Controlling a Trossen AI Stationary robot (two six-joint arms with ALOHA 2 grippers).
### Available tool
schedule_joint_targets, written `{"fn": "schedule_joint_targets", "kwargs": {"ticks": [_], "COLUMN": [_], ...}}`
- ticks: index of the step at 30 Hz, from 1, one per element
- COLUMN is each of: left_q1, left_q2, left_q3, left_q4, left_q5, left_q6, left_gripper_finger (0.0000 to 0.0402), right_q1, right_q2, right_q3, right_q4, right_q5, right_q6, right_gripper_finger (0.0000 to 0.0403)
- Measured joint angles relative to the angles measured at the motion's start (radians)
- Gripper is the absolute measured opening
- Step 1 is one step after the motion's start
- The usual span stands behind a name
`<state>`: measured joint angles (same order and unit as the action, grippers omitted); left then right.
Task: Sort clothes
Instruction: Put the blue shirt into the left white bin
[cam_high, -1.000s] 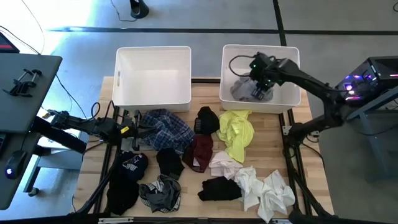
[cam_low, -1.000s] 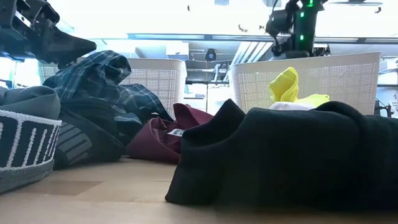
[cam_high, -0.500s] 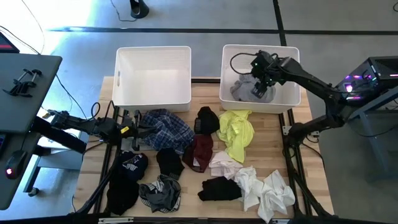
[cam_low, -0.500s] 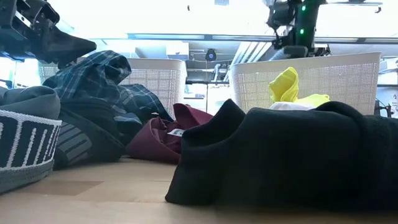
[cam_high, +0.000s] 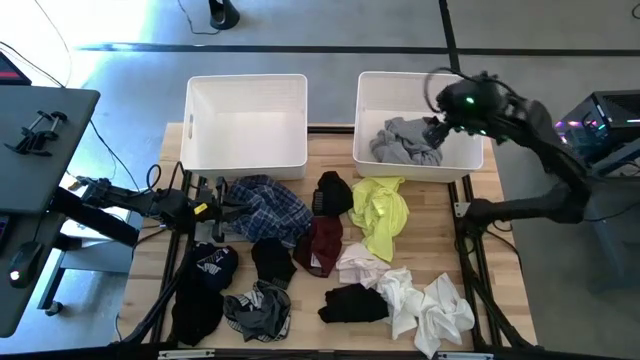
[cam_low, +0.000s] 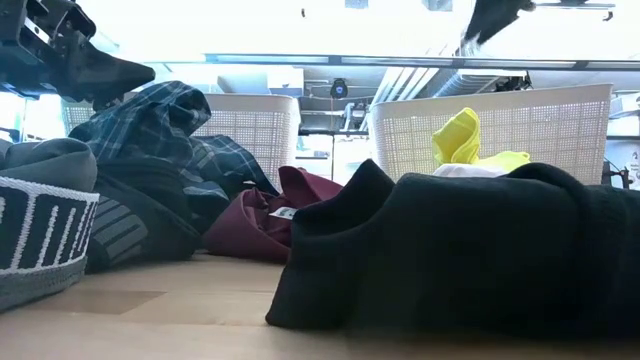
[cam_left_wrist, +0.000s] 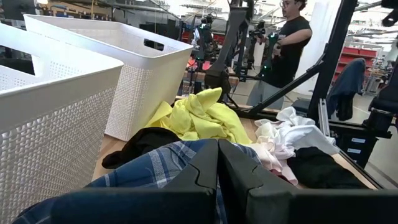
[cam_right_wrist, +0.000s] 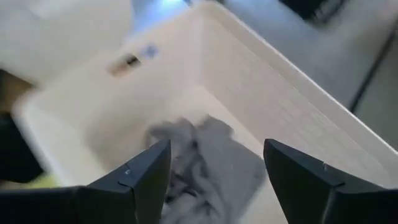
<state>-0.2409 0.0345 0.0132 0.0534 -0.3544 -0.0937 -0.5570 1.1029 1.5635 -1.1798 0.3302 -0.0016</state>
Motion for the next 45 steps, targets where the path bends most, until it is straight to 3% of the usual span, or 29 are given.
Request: {"fn": "schedule_joint_targets", "kwargs": {"ticks": [6, 13, 19, 28, 34, 38, 42, 45], "left_q1": [0.000, 0.000, 0.000, 0.000, 0.000, 0.000, 0.000, 0.000], "left_q2": [0.000, 0.000, 0.000, 0.000, 0.000, 0.000, 0.000, 0.000], "left_q3": [0.000, 0.000, 0.000, 0.000, 0.000, 0.000, 0.000, 0.000], "left_q4": [0.000, 0.000, 0.000, 0.000, 0.000, 0.000, 0.000, 0.000], "left_q5": [0.000, 0.000, 0.000, 0.000, 0.000, 0.000, 0.000, 0.000], "left_q6": [0.000, 0.000, 0.000, 0.000, 0.000, 0.000, 0.000, 0.000], "left_gripper_finger": [0.0000, 0.0000, 0.0000, 0.0000, 0.0000, 0.0000, 0.0000, 0.0000], "right_q1": [0.139, 0.219, 0.262, 0.278, 0.278, 0.288, 0.322, 0.350], "right_q2": [-0.070, -0.073, -0.055, -0.015, 0.045, 0.093, 0.152, 0.189], "right_q3": [0.000, -0.001, -0.002, -0.002, -0.002, -0.002, -0.002, -0.003], "right_q4": [-0.003, -0.023, -0.015, 0.147, 0.232, 0.166, 0.034, -0.002], "right_q5": [-0.004, -0.005, 0.003, 0.060, 0.039, -0.015, 0.016, 0.034], "right_q6": [0.056, 0.080, 0.120, 0.147, 0.263, 0.255, 0.191, 0.244], "right_gripper_finger": [0.0243, 0.0243, 0.0243, 0.0243, 0.0243, 0.0243, 0.0243, 0.0243]}}
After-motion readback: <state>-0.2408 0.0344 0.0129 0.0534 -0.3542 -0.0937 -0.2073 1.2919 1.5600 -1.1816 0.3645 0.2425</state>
